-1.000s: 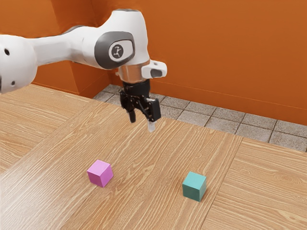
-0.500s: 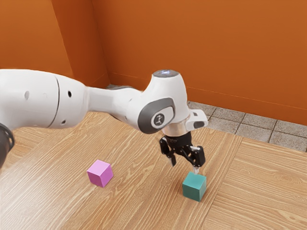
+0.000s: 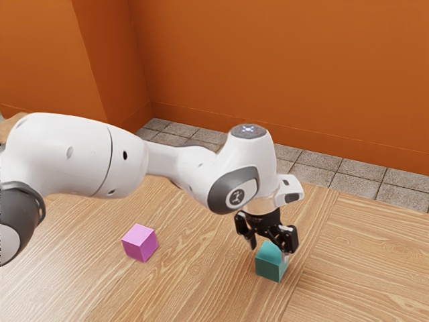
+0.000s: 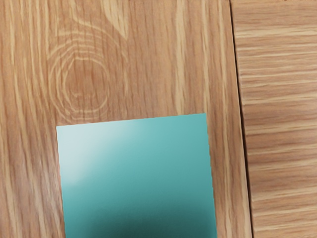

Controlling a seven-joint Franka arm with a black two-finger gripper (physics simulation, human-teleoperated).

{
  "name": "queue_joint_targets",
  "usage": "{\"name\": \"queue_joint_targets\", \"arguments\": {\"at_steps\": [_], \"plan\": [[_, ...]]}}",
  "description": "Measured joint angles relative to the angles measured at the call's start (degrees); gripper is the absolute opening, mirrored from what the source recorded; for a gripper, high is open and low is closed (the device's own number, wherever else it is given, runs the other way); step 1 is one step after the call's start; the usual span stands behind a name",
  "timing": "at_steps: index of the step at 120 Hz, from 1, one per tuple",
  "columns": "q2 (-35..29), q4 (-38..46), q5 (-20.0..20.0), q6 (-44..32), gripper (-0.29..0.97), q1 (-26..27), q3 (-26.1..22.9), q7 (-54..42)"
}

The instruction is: Pick up the blue block with one arm, and put the blue block on the pink block with one arm

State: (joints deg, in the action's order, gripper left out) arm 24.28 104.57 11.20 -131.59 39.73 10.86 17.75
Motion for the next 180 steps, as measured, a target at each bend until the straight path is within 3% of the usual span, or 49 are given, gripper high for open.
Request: {"name": "queue_joint_targets", "arguments": {"at_steps": [57,104,137,180], "plan": [[3.93,-1.3,-0.04,-1.59,0.6,0.01,-0.3,2.65],[7.3,-5.15,-2.28,-0.74,0.57,-0.26,0.24,3.52],[7.82,-5.33,-2.71,1.29,0.42,-0.26,0.3,4.03],[8.08,-5.65,-4.34,1.74,0.37,-0.32,1.41,5.2]]}}
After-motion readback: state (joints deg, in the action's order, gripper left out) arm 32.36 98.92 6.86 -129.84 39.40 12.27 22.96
